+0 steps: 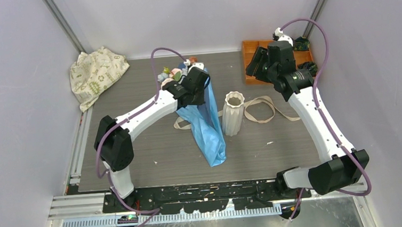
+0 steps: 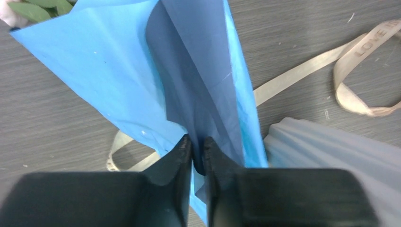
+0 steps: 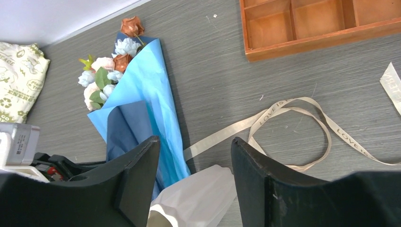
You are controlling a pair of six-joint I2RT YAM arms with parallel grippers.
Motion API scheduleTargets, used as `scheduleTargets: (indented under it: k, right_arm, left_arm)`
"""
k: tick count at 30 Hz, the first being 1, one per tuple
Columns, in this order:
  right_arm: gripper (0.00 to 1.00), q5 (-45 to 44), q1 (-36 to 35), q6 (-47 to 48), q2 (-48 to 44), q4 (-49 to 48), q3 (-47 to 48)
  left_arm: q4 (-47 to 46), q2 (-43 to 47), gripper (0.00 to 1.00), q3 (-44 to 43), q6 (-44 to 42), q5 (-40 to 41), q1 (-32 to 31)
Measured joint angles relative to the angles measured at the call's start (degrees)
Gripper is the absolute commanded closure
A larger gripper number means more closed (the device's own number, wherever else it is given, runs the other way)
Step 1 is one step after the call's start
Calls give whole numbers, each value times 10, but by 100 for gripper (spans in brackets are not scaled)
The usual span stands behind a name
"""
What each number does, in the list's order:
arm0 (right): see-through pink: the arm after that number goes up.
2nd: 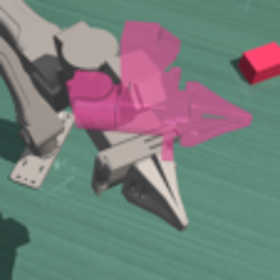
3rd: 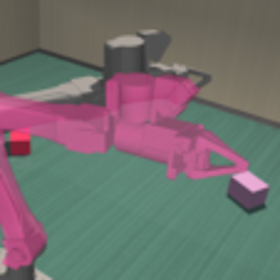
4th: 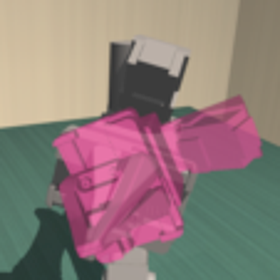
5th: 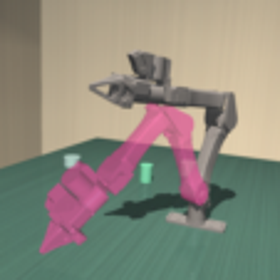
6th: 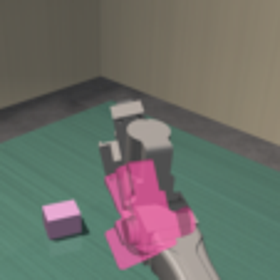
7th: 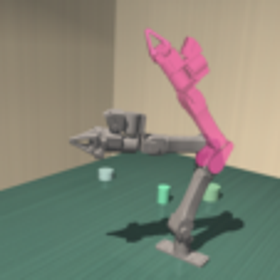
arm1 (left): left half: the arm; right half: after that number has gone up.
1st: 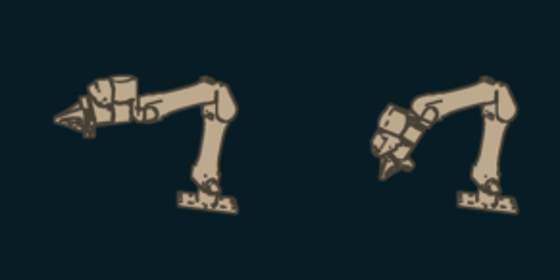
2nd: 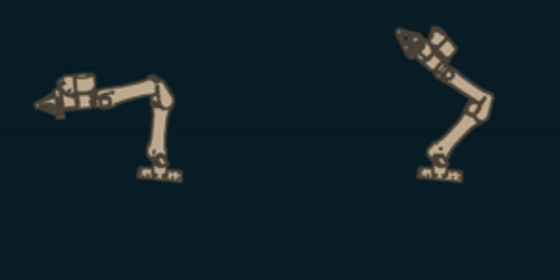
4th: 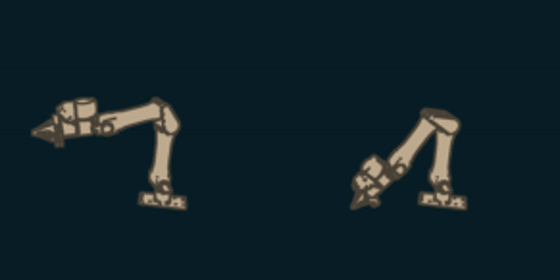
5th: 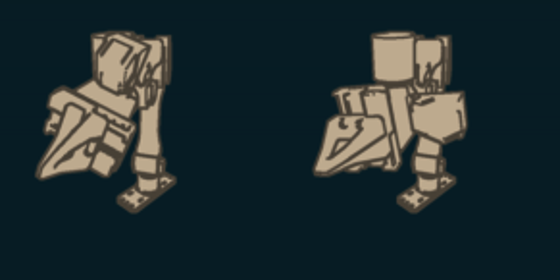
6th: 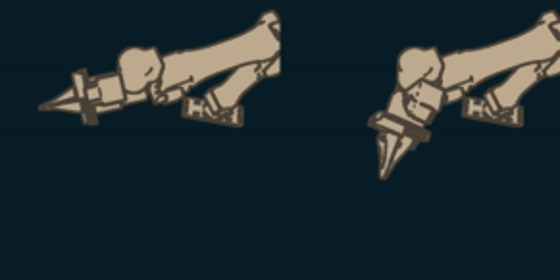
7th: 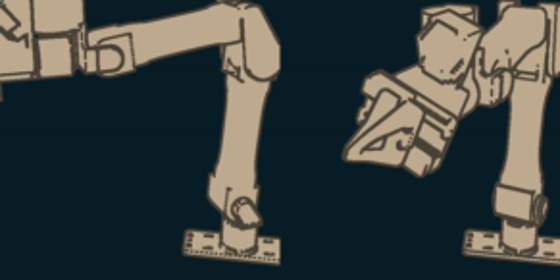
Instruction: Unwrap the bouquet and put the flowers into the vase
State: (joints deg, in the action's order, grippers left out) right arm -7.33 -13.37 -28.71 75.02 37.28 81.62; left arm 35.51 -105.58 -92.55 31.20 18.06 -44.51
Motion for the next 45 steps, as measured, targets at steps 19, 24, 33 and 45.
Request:
scheduleTargets:
  k: [19, 24, 33, 45]
  right_arm:
    - [39, -12, -162, 49, -1, -9, 26]
    - [39, -22, -226, 65, 30, -17, 75]
    - [39, -17, -336, 73, 176, -21, 127]
    - [37, 1, -404, 46, 315, 5, 153]
  left_arm:
    - [131, 377, 100, 220, 64, 176, 0]
    - [226, 511, 99, 291, 141, 215, 1]
    - [337, 574, 56, 336, 240, 253, 1]
    - [323, 700, 62, 334, 212, 258, 1]
